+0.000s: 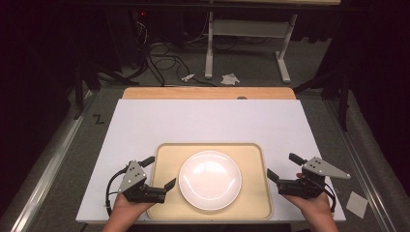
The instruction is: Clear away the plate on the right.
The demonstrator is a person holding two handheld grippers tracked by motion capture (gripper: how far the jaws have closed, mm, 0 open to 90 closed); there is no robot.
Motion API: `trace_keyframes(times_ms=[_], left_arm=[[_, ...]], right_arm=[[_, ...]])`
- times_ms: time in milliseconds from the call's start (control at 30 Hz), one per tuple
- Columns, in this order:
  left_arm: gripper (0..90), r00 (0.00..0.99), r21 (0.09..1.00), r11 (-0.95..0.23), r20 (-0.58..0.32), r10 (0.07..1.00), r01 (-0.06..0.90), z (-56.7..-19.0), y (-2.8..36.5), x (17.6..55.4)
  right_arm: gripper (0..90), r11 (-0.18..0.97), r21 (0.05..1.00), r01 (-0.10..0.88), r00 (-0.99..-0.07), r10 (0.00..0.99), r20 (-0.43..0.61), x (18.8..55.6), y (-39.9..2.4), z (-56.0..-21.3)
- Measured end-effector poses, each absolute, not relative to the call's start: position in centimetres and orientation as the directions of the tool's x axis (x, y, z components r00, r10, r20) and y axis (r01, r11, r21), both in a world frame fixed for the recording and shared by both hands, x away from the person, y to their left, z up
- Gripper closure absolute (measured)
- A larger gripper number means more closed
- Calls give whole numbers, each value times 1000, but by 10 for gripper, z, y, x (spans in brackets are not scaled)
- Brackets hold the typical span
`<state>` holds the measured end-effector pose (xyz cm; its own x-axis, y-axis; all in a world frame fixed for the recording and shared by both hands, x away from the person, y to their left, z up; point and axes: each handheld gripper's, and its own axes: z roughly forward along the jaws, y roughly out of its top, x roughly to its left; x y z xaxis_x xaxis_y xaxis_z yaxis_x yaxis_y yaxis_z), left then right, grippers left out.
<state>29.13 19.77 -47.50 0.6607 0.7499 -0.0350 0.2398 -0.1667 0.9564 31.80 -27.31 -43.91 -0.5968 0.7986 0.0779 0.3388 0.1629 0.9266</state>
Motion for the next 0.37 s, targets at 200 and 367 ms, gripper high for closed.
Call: trace_keyframes(times_ms=[200,367], left_arm=[[3,664,959,-164,-33,747,232,-474,197,290],[3,665,958,-164,-36,746,235,-475,197,291]], right_arm=[[3,151,946,288,-587,808,50,313,-274,-439],[3,147,946,288,-581,812,51,313,-275,-440]])
